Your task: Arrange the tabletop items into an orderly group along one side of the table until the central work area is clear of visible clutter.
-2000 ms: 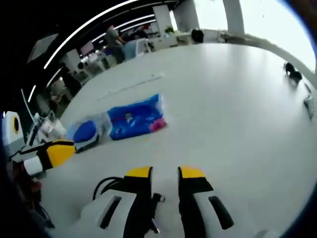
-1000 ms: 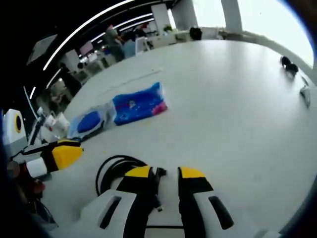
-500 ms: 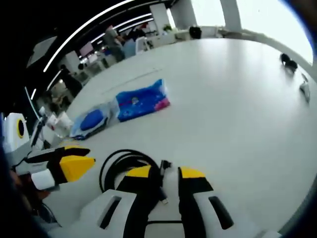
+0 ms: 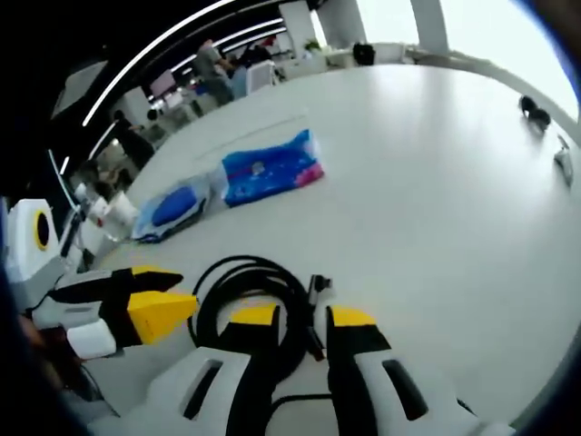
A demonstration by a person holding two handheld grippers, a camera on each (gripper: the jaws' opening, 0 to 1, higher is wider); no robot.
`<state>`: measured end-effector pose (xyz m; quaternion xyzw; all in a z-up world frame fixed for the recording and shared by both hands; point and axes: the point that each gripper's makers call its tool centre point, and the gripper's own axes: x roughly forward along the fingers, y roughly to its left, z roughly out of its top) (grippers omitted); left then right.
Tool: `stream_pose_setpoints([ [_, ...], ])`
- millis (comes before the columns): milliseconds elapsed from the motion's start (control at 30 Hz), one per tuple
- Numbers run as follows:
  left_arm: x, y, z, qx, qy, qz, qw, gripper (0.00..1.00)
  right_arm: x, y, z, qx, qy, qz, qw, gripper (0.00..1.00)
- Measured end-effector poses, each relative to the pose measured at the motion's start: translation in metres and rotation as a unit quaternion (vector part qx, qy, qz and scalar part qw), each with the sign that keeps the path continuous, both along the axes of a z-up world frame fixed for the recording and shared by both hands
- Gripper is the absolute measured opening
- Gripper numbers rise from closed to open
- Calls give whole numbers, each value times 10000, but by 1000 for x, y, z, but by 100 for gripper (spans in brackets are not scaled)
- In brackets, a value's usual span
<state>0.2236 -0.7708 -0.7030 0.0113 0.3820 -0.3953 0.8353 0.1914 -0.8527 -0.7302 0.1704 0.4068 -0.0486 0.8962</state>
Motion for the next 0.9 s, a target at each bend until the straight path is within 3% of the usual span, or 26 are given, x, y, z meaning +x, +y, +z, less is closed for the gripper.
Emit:
stream_pose_setpoints([
  [900,-12,-1,-22,231,78,-133,9996,29,2,4,-5,-226,155,245,9993,17],
])
